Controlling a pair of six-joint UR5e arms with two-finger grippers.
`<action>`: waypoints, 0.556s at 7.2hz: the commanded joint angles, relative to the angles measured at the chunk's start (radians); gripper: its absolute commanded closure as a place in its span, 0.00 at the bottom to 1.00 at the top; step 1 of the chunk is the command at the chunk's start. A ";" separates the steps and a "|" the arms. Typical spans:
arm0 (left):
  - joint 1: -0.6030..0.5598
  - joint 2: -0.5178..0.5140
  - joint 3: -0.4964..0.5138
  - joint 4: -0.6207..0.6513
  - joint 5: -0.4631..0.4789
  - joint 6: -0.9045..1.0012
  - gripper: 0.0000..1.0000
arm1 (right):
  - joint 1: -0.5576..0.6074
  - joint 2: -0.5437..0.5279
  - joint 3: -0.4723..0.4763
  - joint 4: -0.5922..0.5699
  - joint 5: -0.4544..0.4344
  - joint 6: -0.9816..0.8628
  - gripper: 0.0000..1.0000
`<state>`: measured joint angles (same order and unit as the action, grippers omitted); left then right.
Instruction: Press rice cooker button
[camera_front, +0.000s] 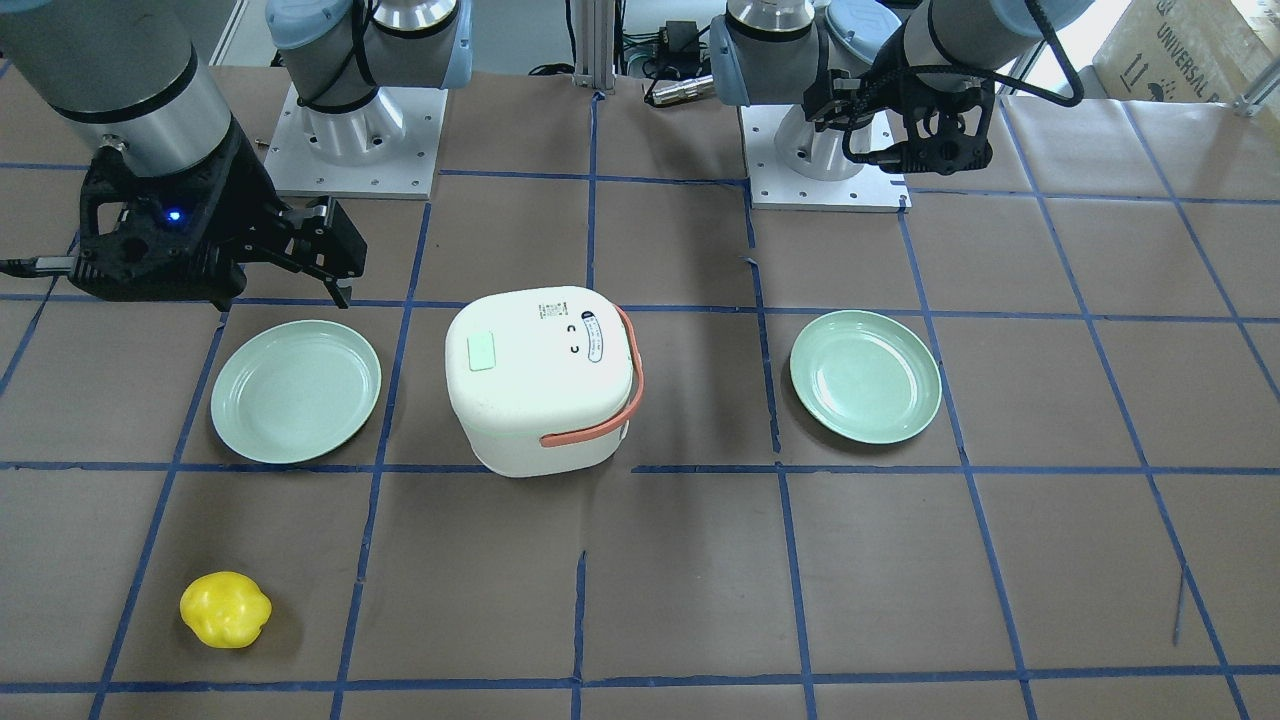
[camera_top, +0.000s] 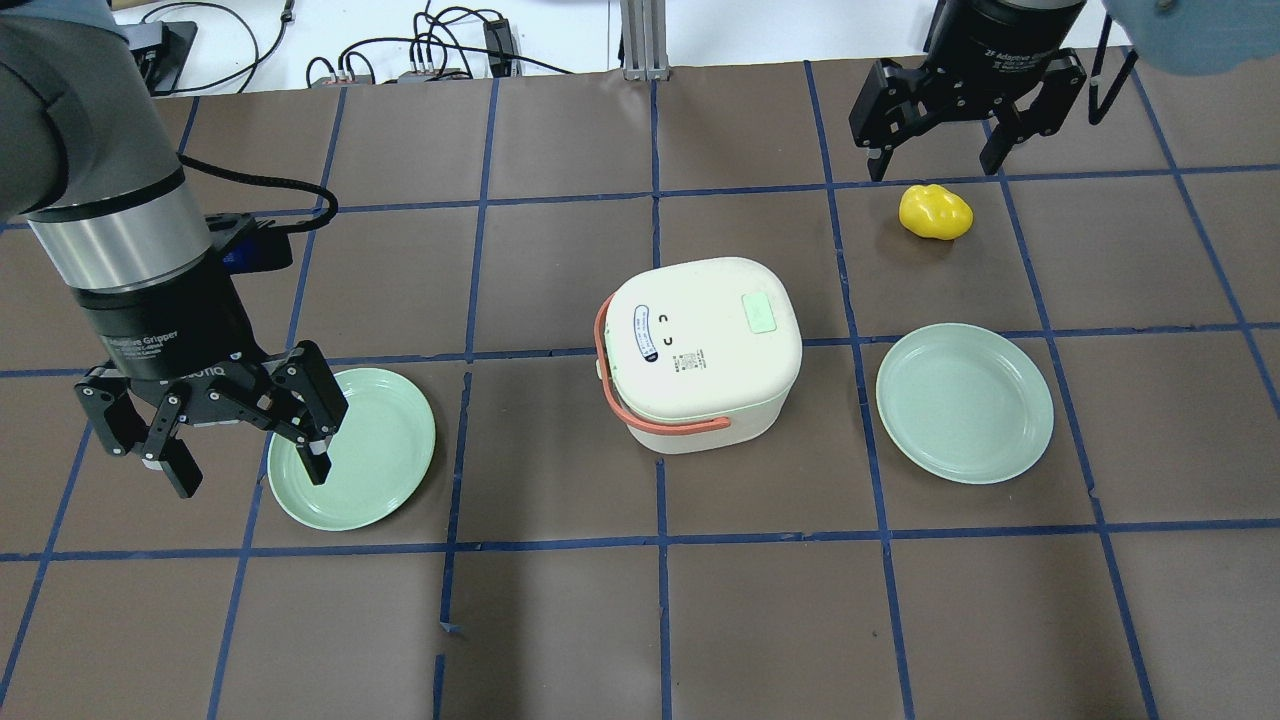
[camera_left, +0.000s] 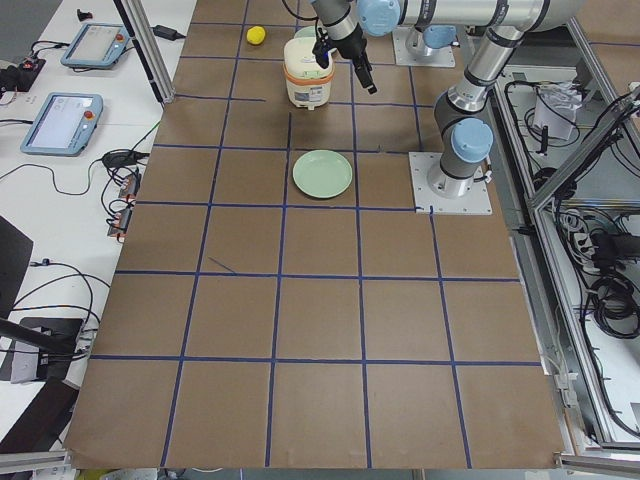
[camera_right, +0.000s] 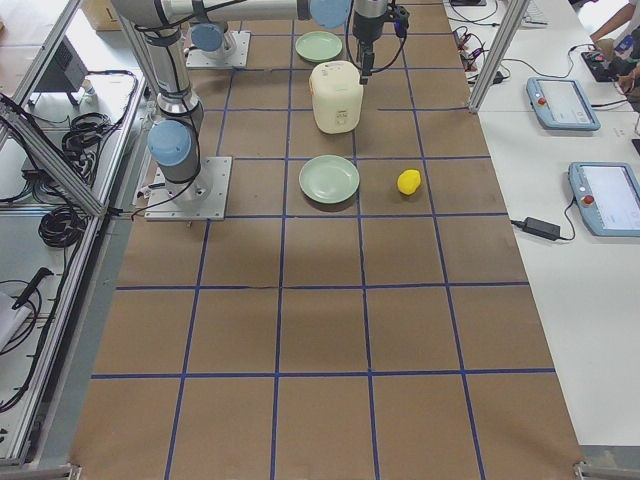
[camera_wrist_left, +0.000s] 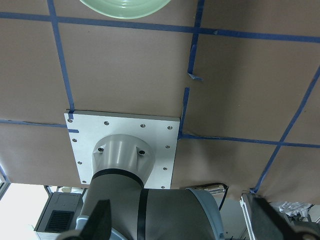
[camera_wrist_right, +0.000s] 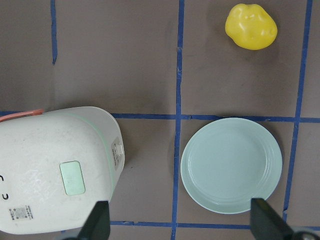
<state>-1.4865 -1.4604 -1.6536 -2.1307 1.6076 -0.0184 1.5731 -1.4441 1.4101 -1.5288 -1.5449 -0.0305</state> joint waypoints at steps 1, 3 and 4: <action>0.000 0.000 0.000 -0.002 0.000 0.000 0.00 | -0.001 0.002 0.001 -0.001 0.002 -0.002 0.01; 0.000 0.000 0.000 0.000 0.000 0.000 0.00 | -0.001 0.002 0.003 0.002 0.011 -0.003 0.76; 0.000 0.000 0.000 -0.002 0.000 0.000 0.00 | -0.001 0.001 0.006 0.004 0.067 -0.015 0.96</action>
<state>-1.4864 -1.4603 -1.6536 -2.1315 1.6076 -0.0184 1.5724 -1.4427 1.4130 -1.5270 -1.5233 -0.0364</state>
